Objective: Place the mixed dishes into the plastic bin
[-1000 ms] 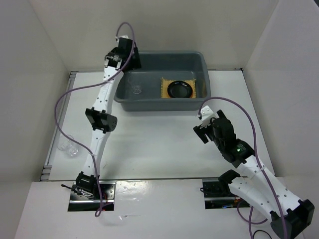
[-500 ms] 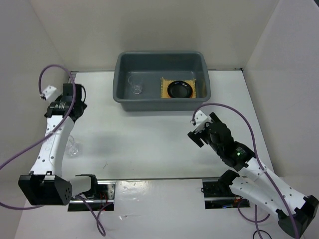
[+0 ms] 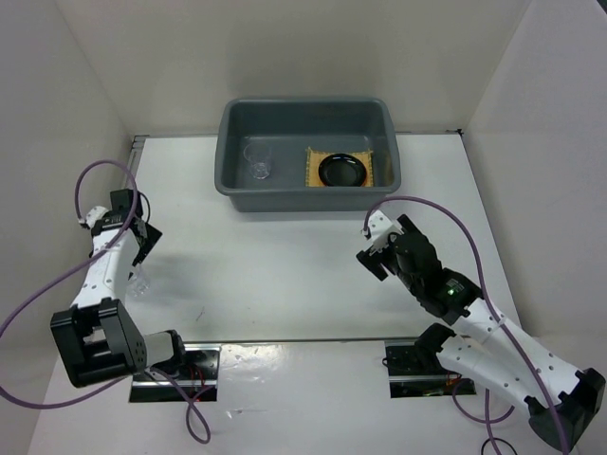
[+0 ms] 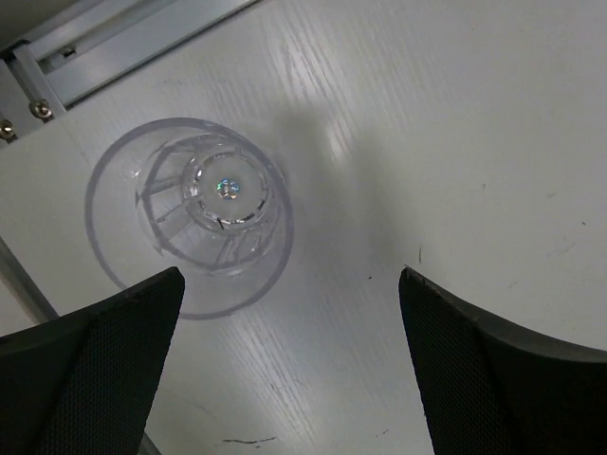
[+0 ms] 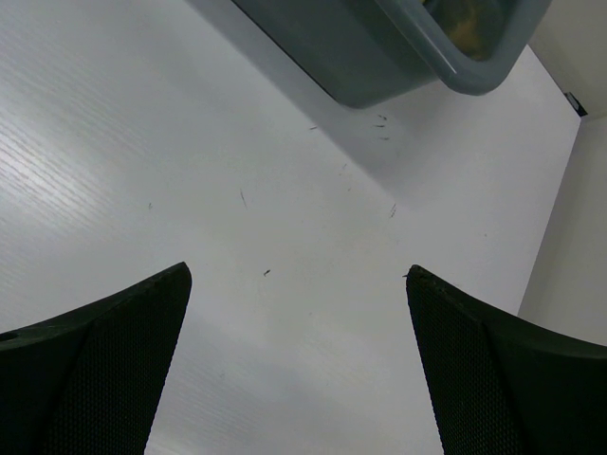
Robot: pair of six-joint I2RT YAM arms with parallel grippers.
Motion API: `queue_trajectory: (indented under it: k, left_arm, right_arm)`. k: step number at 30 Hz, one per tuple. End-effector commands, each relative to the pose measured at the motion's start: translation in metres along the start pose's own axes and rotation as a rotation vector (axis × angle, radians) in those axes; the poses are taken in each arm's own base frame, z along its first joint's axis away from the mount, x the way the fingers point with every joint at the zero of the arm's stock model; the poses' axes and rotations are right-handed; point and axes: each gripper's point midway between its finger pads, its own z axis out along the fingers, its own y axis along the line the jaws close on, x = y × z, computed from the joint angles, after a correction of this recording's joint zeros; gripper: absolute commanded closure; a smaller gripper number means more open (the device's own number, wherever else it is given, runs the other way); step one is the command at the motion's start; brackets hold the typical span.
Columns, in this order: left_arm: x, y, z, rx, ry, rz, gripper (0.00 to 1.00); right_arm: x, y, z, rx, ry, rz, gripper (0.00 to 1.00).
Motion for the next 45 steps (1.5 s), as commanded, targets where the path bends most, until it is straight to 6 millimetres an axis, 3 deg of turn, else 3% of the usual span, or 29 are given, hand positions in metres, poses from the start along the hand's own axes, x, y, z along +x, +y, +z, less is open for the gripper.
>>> queue_trajectory:
  k: [1, 7, 10, 13, 15, 16, 18, 20, 22, 23, 25, 26, 28, 29, 31, 32, 34, 35, 36, 37, 38, 40, 42, 43, 45]
  left_arm:
    - [0.009, -0.015, 0.018, 0.053, 0.047, -0.011, 0.00]
    - [0.016, -0.006, 0.039, 0.013, 0.096, 0.021, 0.00]
    - [0.017, -0.006, 0.042, 0.028, 0.103, 0.017, 0.09]
    - [0.009, -0.015, 0.036, 0.059, 0.099, 0.017, 0.60]
    - [-0.003, -0.022, 0.027, 0.088, 0.080, 0.003, 0.86]
    - [-0.012, -0.028, 0.018, 0.119, 0.064, -0.020, 1.00]
    - [-0.042, -0.051, -0.011, 0.224, 0.018, -0.083, 1.00]
    - [-0.058, -0.066, -0.028, 0.287, 0.010, -0.145, 1.00]
    - [-0.082, -0.095, -0.062, 0.419, 0.004, -0.218, 1.00]
    - [-0.104, -0.110, -0.086, 0.532, -0.056, -0.263, 1.00]
    - [-0.112, -0.146, -0.135, 0.811, -0.054, -0.289, 1.00]
    - [-0.133, -0.167, -0.184, 1.065, -0.131, -0.288, 1.00]
    - [-0.137, -0.188, -0.218, 1.213, -0.147, -0.252, 1.00]
    - [-0.119, -0.210, -0.212, 1.214, -0.079, -0.161, 1.00]
    - [-0.106, -0.234, -0.214, 1.198, -0.102, 0.054, 1.00]
    - [-0.087, -0.257, -0.225, 1.201, -0.073, 0.163, 1.00]
    - [-0.074, -0.272, -0.220, 1.101, -0.143, 0.297, 1.00]
    - [-0.036, -0.286, -0.210, 1.051, -0.077, 0.402, 1.00]
    - [-0.042, -0.296, -0.221, 1.033, -0.127, 0.428, 1.00]
    - [-0.013, -0.304, -0.194, 0.953, -0.068, 0.549, 1.00]
    - [0.010, -0.313, -0.198, 0.944, -0.052, 0.628, 1.00]
    - [0.030, -0.328, -0.181, 0.829, -0.045, 0.739, 1.00]
    - [0.055, -0.339, -0.181, 0.793, -0.060, 0.856, 1.00]
    - [0.072, -0.341, -0.160, 0.716, -0.040, 0.912, 1.00]
    - [0.078, -0.358, -0.177, 0.745, -0.080, 0.942, 1.00]
  right_arm:
    - [-0.006, -0.001, 0.005, 0.019, -0.018, 0.006, 0.02]
    - [-0.004, 0.000, 0.006, 0.016, -0.010, 0.003, 0.02]
    - [-0.004, 0.000, 0.006, 0.016, -0.010, 0.003, 0.02]
    - [-0.006, -0.001, 0.005, 0.019, -0.018, 0.006, 0.02]
    - [-0.006, -0.001, 0.005, 0.019, -0.018, 0.006, 0.02]
    - [-0.006, -0.001, 0.005, 0.019, -0.018, 0.006, 0.02]
    - [-0.007, -0.002, 0.003, 0.022, -0.026, 0.009, 0.02]
    - [-0.007, -0.002, 0.003, 0.022, -0.026, 0.009, 0.02]
    - [-0.007, -0.002, 0.003, 0.022, -0.026, 0.009, 0.02]
    - [-0.007, -0.002, 0.003, 0.022, -0.026, 0.009, 0.02]
    - [-0.008, -0.003, 0.002, 0.025, -0.034, 0.013, 0.02]
    - [-0.008, -0.003, 0.002, 0.025, -0.034, 0.013, 0.02]
    - [-0.008, -0.003, 0.002, 0.025, -0.034, 0.013, 0.02]
    - [-0.010, -0.004, 0.000, 0.028, -0.042, 0.016, 0.02]
    - [-0.010, -0.004, 0.000, 0.028, -0.042, 0.016, 0.02]
    - [-0.011, -0.005, -0.001, 0.031, -0.050, 0.019, 0.02]
    - [-0.013, -0.006, -0.001, 0.034, -0.058, 0.023, 0.02]
    - [-0.013, -0.006, -0.001, 0.035, -0.058, 0.023, 0.02]
    - [-0.013, -0.006, -0.001, 0.035, -0.058, 0.023, 0.02]
    - [-0.013, -0.006, -0.001, 0.035, -0.058, 0.023, 0.02]
    - [-0.009, -0.004, 0.000, 0.032, -0.050, 0.019, 0.02]
    - [-0.011, -0.005, -0.002, 0.034, -0.058, 0.023, 0.02]
    - [-0.011, -0.005, -0.002, 0.035, -0.058, 0.023, 0.02]
    - [-0.011, -0.005, -0.002, 0.035, -0.058, 0.023, 0.02]
    - [-0.011, -0.005, -0.002, 0.035, -0.058, 0.023, 0.02]
